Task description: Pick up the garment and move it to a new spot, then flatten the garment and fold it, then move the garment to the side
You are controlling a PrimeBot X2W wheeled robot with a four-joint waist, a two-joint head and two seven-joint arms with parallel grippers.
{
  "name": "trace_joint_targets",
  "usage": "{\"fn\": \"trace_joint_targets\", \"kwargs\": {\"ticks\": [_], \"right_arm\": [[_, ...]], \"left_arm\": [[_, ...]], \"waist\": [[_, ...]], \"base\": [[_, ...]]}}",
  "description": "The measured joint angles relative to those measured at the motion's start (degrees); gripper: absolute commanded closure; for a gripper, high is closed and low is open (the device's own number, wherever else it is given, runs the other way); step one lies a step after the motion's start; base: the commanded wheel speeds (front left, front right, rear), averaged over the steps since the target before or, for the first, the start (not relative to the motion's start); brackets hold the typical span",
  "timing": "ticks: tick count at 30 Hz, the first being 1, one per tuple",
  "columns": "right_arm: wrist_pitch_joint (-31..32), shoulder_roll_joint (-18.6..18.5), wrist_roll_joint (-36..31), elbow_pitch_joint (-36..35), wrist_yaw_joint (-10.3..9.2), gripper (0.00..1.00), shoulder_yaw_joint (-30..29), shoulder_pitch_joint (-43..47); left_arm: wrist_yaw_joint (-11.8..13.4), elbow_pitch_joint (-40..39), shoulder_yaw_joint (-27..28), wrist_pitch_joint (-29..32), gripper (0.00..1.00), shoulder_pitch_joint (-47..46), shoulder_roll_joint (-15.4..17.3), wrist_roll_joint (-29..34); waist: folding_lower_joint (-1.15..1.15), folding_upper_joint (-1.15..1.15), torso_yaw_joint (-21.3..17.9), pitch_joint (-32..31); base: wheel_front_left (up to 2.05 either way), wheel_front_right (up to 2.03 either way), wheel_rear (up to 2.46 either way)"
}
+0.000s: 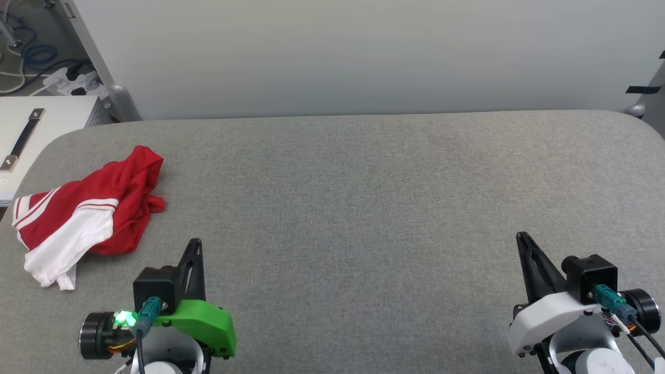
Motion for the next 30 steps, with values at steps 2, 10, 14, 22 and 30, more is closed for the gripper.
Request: {"fn": "trace_joint_targets", "kwargs": {"ticks": [2,10,14,22,30], "right_arm": [[0.0,0.0,0.0,0.0,0.0,1.0,0.0,0.0],[0.0,0.0,0.0,0.0,0.0,1.0,0.0,0.0],[0.0,0.0,0.0,0.0,0.0,1.0,0.0,0.0],[0.0,0.0,0.1,0.0,0.01,0.0,0.0,0.0],[-0.2,0.0,0.7,0.1,0.01,0.0,0.0,0.0]], "left_arm": [[0.0,0.0,0.0,0.0,1.0,0.0,0.0,0.0],[0.0,0.0,0.0,0.0,1.0,0.0,0.0,0.0],[0.0,0.0,0.0,0.0,1.0,0.0,0.0,0.0],[0.0,0.0,0.0,0.0,0.0,0.0,0.0,0.0],[0.0,0.5,0.0,-0.5,0.0,0.0,0.0,-0.6]], "waist": [[0.0,0.0,0.0,0.0],[0.0,0.0,0.0,0.0],[0.0,0.0,0.0,0.0],[0.0,0.0,0.0,0.0],[0.0,0.0,0.0,0.1]], "base": [[0.0,0.0,0.0],[0.0,0.0,0.0],[0.0,0.0,0.0],[0.0,0.0,0.0],[0.0,0.0,0.0]]}}
